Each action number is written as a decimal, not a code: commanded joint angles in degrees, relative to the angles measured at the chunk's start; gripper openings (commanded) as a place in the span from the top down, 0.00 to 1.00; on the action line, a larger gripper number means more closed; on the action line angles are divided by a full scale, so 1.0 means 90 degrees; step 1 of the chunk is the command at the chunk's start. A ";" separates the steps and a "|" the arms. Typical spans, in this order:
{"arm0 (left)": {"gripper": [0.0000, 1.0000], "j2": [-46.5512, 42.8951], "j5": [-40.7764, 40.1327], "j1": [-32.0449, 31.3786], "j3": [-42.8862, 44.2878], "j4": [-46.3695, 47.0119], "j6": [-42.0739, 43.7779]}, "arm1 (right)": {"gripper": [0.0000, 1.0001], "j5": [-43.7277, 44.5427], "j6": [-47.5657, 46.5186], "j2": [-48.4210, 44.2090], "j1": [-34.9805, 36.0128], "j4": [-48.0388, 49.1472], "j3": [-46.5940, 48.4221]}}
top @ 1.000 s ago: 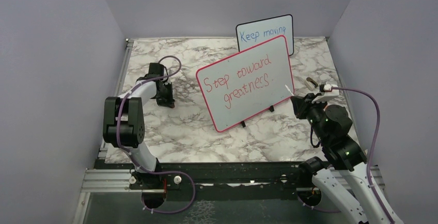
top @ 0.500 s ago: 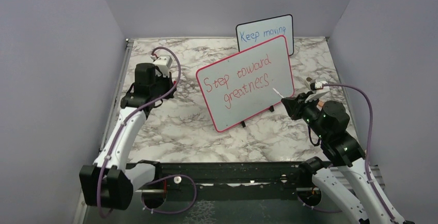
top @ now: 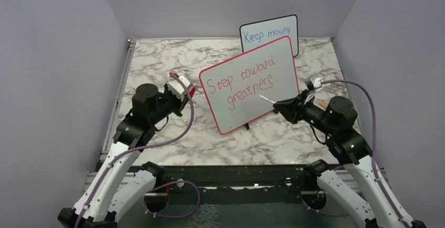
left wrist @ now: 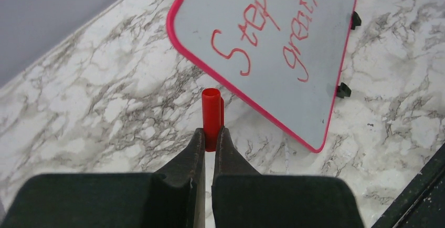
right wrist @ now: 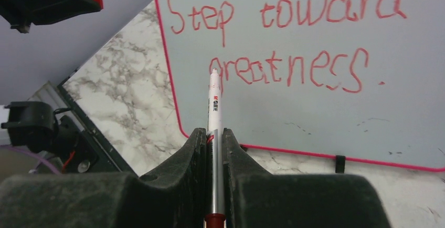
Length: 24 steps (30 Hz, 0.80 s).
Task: Write a sentence on the whiteboard
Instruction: Close the whiteboard marker at the center of the board.
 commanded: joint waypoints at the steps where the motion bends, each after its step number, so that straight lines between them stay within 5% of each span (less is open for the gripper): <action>1: 1.00 -0.0276 0.0342 -0.0685 -0.0153 -0.0099 0.1037 | 1.00 -0.1286 0.0012 0.0190 -0.0024 0.0366 0.0264; 24: 1.00 0.0932 -0.1516 -0.3736 0.0656 -0.0854 0.2868 | 1.00 -0.3605 0.0218 0.1814 -0.0012 0.0744 0.0747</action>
